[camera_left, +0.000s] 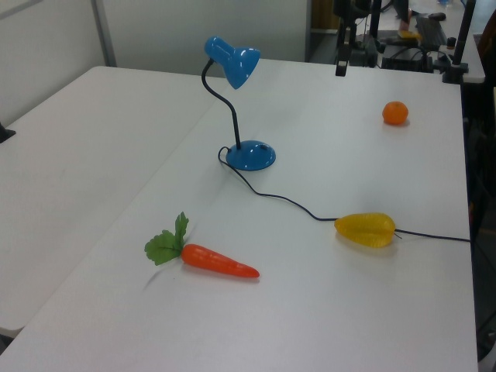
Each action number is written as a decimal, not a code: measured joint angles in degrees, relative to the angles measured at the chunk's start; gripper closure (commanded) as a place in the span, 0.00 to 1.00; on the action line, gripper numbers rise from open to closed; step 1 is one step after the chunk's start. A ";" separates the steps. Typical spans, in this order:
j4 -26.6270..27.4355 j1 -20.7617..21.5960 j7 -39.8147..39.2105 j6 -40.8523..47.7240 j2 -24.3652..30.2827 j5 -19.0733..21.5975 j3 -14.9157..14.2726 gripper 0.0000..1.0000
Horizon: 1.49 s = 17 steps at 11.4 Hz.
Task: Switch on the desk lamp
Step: 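Move the gripper toward the blue lamp's round base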
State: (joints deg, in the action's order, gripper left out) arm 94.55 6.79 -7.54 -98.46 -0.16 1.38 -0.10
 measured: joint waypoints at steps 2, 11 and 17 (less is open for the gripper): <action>2.26 -0.63 -0.03 -4.62 -0.82 0.00 -0.36 1.00; 10.86 -1.33 -1.36 -23.41 -6.59 -0.07 -5.78 1.00; 14.54 -1.69 -5.31 -36.79 -11.42 -0.07 -7.77 1.00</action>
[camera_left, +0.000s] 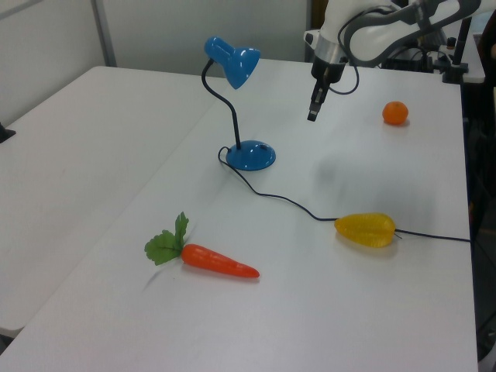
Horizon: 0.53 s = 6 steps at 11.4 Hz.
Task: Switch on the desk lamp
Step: 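Move the gripper toward the blue lamp's round base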
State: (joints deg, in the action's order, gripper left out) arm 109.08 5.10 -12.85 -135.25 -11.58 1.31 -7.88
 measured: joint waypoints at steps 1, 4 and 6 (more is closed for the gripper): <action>0.03 -0.17 0.00 -3.37 -1.34 0.00 0.00 1.00; 0.06 -0.43 0.00 -12.58 -5.51 0.03 0.00 1.00; 0.05 -0.41 0.00 -17.31 -7.43 0.06 0.00 1.00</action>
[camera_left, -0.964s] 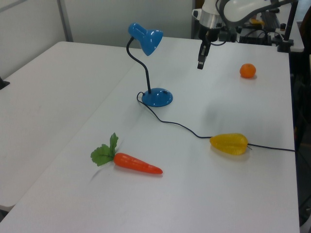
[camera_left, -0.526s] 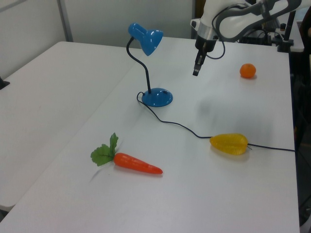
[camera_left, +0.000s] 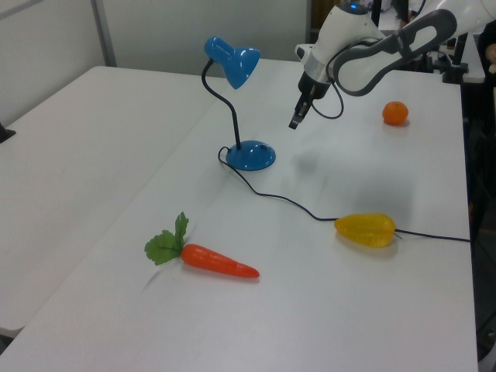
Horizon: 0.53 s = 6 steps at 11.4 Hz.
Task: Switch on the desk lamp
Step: 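Move the gripper toward the blue lamp's round base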
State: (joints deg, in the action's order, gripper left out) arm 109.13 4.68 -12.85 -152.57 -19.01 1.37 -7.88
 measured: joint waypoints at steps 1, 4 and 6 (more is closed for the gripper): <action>-0.01 0.07 0.00 -2.15 -0.92 0.06 0.01 1.00; -0.81 0.15 0.02 -5.28 -3.04 0.79 0.24 1.00; -2.57 0.22 0.02 -5.45 -4.48 0.80 0.44 1.00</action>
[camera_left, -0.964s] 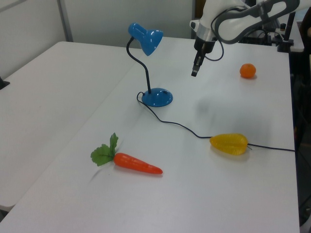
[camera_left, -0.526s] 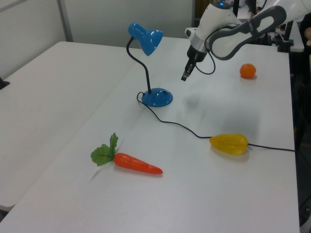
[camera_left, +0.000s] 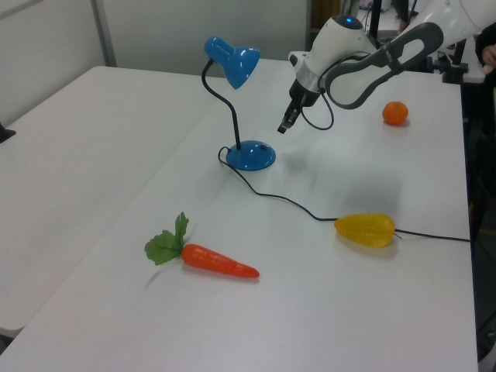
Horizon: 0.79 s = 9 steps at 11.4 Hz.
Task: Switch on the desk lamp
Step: 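Move the gripper toward the blue lamp's round base, then lower the gripper onto the switch on the lamp base and press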
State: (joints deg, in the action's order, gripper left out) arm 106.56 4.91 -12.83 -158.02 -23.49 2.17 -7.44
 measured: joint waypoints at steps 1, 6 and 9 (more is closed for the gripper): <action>-1.07 0.06 0.00 0.00 -0.95 0.00 0.02 1.00; -4.16 0.76 0.01 -2.83 -5.05 0.08 0.25 1.00; -4.36 0.83 0.03 -4.96 -5.62 0.63 0.91 1.00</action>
State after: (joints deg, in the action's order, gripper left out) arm 102.20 5.74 -12.81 -162.98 -29.11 2.80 -6.53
